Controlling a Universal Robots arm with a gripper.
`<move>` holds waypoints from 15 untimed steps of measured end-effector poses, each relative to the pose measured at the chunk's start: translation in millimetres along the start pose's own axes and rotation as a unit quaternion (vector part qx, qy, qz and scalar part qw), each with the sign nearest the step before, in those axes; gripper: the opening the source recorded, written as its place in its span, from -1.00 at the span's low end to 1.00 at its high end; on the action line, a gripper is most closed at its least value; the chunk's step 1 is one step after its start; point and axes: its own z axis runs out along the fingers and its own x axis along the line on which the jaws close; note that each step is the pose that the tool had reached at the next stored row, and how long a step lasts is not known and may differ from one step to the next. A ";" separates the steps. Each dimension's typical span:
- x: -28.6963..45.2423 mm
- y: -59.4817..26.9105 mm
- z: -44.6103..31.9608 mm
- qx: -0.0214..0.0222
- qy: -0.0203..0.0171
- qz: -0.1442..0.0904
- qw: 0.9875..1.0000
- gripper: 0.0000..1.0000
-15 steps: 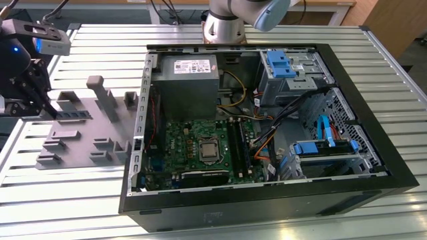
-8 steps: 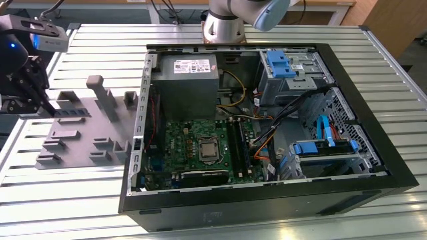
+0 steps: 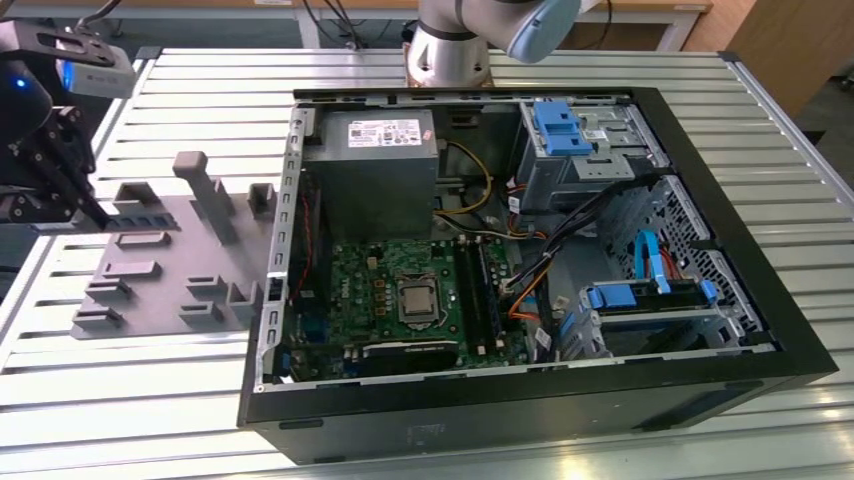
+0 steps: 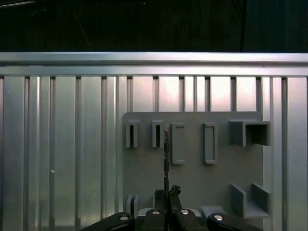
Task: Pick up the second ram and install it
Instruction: 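Pick up the second ram and move it above second insertion slot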
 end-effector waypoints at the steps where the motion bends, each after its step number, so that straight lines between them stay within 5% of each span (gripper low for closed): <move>1: -0.1 0.0 -0.8 0.000 0.000 0.000 1.000 -0.73; 15: -1.4 0.0 -13.2 0.000 0.000 0.000 1.000 -0.73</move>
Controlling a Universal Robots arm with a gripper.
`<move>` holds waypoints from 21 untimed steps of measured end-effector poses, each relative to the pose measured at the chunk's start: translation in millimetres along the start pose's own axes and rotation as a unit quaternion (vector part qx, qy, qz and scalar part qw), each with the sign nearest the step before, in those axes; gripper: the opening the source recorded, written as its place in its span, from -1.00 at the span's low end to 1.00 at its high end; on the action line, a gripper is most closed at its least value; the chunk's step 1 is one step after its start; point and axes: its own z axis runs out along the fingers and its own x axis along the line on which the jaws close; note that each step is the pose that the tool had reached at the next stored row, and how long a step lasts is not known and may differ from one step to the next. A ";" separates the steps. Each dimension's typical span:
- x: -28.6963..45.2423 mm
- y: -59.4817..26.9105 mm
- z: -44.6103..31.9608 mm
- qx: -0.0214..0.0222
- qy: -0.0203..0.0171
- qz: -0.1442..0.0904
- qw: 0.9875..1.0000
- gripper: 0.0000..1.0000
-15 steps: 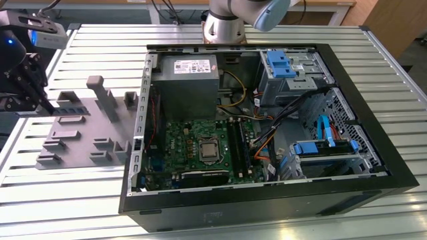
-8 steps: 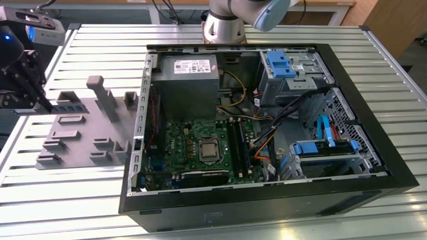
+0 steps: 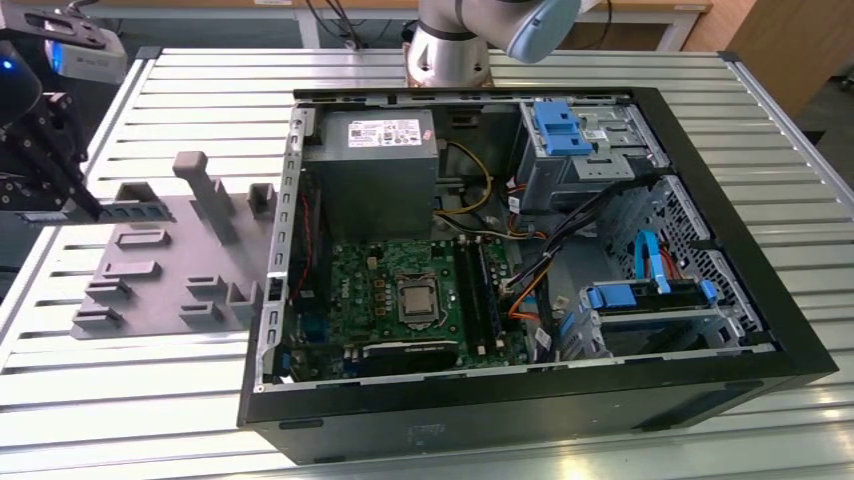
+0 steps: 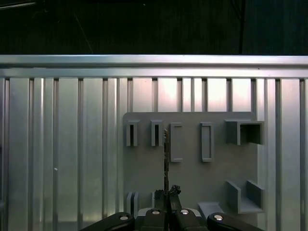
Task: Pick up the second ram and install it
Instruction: 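Pick up the second ram and move it above second insertion slot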
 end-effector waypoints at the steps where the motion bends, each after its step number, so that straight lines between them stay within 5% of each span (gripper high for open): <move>1: -0.1 0.0 -1.0 0.000 0.000 0.000 1.000 -0.73; 21: -2.0 0.0 -24.0 0.000 0.000 0.000 1.000 -0.73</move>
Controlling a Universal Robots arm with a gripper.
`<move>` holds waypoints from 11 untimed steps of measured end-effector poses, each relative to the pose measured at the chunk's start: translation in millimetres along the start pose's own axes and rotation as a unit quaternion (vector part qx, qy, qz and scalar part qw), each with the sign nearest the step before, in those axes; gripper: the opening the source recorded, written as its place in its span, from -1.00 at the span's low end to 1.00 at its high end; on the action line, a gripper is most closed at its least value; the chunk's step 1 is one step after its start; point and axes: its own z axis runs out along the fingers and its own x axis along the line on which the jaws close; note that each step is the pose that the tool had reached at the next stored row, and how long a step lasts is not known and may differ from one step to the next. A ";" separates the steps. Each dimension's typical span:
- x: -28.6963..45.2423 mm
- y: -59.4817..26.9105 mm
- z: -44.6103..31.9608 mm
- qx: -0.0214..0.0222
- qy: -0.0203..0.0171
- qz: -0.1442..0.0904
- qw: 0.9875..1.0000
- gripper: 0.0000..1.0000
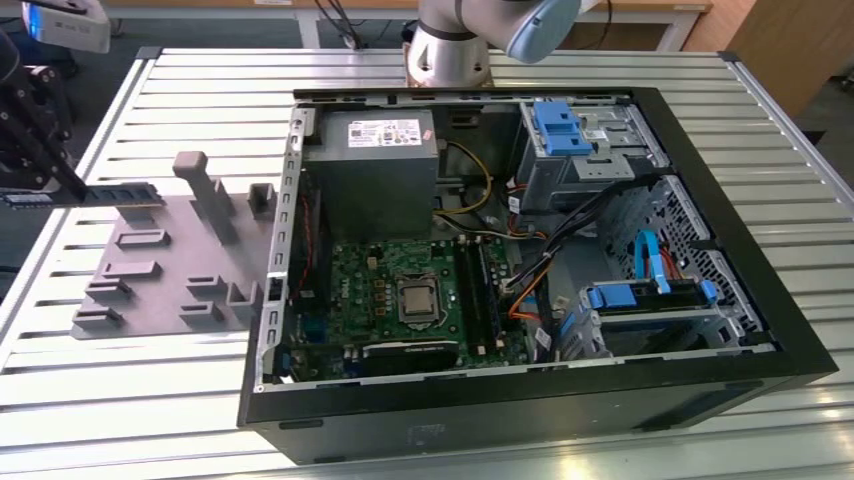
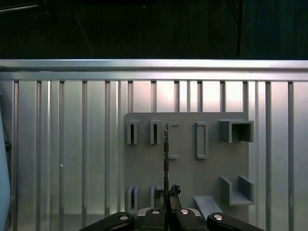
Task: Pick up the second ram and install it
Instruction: 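Pick up the second ram and move it above second insertion slot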
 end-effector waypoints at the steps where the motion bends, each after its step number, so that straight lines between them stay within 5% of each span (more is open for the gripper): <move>1: -0.1 0.0 -1.2 0.000 0.000 0.000 1.000 -0.73; 11: -1.3 0.0 -12.9 0.000 0.000 0.000 1.000 -0.73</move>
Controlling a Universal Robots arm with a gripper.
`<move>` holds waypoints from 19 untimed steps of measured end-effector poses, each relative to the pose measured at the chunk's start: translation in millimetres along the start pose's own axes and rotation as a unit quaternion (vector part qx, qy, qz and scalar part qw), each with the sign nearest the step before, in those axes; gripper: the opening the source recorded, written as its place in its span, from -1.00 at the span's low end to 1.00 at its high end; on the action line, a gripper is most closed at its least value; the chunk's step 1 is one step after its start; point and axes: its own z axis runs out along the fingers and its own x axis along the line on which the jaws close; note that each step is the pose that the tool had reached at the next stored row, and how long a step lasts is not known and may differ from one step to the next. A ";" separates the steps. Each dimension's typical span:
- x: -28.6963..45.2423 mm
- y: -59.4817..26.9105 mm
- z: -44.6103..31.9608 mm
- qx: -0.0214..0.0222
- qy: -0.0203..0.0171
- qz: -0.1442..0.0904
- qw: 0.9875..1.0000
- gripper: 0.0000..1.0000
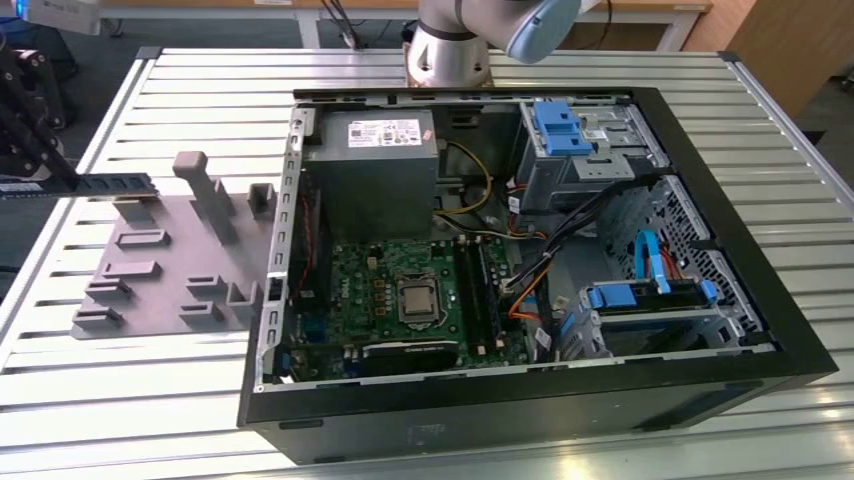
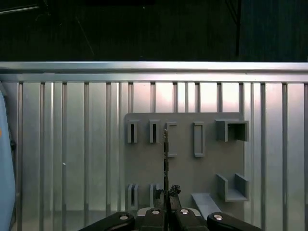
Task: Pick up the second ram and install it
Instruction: 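Pick up the second ram and move it above second insertion slot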
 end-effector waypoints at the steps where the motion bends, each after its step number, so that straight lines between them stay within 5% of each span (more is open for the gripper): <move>1: -0.1 0.0 -1.1 0.000 0.000 0.000 1.000 -0.73; 19: -1.5 0.0 -21.3 0.000 0.000 0.000 1.000 -0.73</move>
